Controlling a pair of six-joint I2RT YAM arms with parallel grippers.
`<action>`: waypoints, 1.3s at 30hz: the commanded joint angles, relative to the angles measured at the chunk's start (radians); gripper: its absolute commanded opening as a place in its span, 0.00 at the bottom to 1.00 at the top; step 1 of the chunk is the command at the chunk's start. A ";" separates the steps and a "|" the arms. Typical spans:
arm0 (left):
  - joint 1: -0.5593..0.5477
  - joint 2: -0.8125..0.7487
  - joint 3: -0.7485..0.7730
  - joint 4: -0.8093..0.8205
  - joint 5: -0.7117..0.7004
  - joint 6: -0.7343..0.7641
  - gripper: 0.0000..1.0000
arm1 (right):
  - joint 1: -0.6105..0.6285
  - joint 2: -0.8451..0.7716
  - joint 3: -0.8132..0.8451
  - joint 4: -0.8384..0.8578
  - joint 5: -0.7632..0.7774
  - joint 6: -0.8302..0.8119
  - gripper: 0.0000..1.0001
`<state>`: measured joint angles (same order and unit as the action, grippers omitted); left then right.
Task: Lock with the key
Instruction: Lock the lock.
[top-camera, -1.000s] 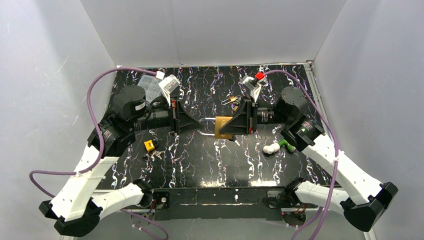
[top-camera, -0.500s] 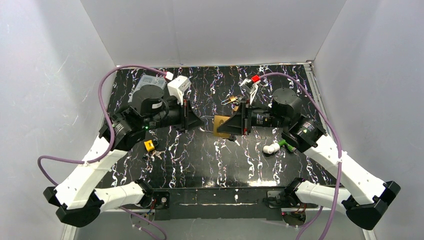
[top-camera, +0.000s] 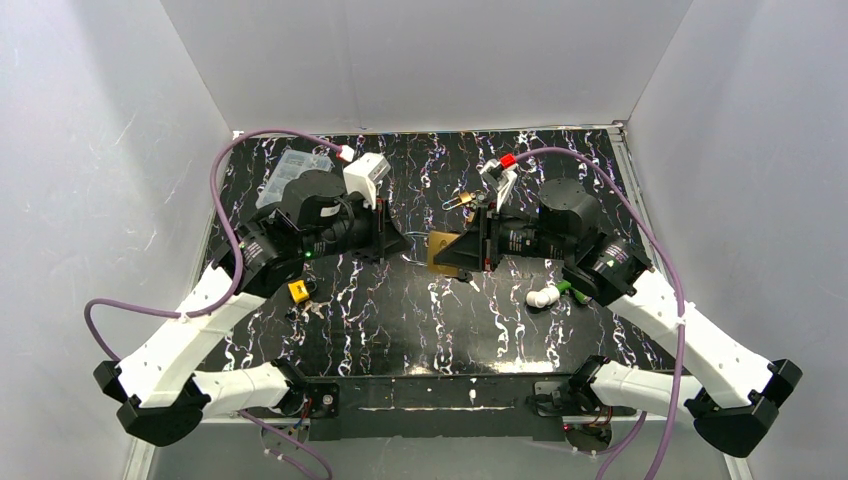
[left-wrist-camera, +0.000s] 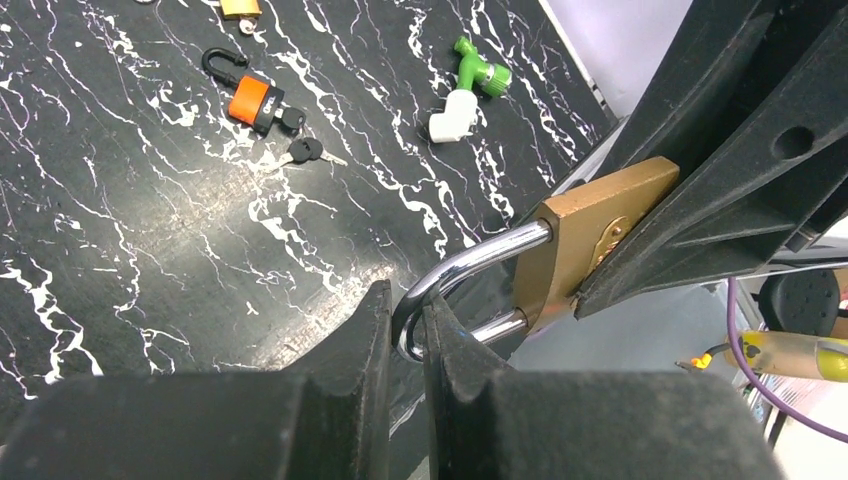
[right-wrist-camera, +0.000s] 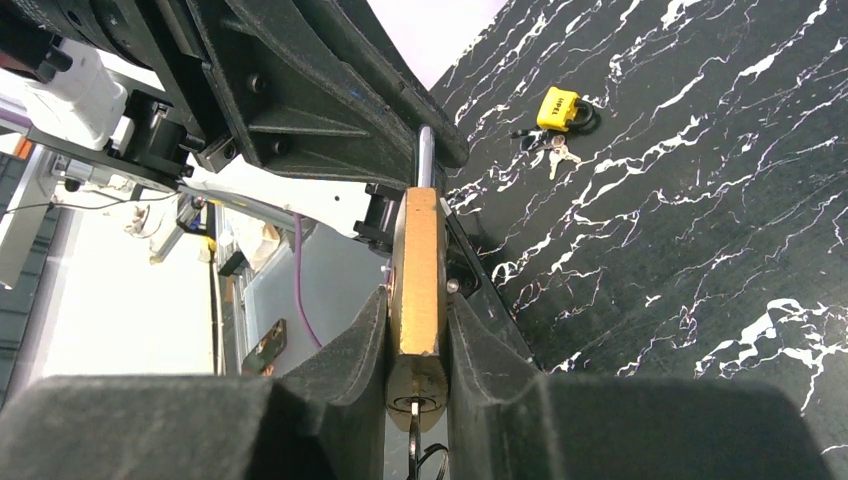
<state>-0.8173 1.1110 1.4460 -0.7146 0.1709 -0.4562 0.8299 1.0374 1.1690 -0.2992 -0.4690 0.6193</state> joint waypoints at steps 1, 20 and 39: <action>-0.094 0.011 0.012 0.414 0.331 -0.185 0.00 | 0.057 0.068 0.010 0.241 -0.003 -0.048 0.01; -0.120 0.042 0.032 0.509 0.408 -0.235 0.00 | 0.057 0.110 -0.014 0.265 -0.020 -0.040 0.01; -0.157 0.085 0.085 0.528 0.436 -0.230 0.00 | 0.055 0.168 -0.024 0.290 -0.029 -0.040 0.01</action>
<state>-0.8185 1.1367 1.4464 -0.6944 0.1226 -0.4918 0.8193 1.0685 1.1679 -0.2672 -0.4653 0.6209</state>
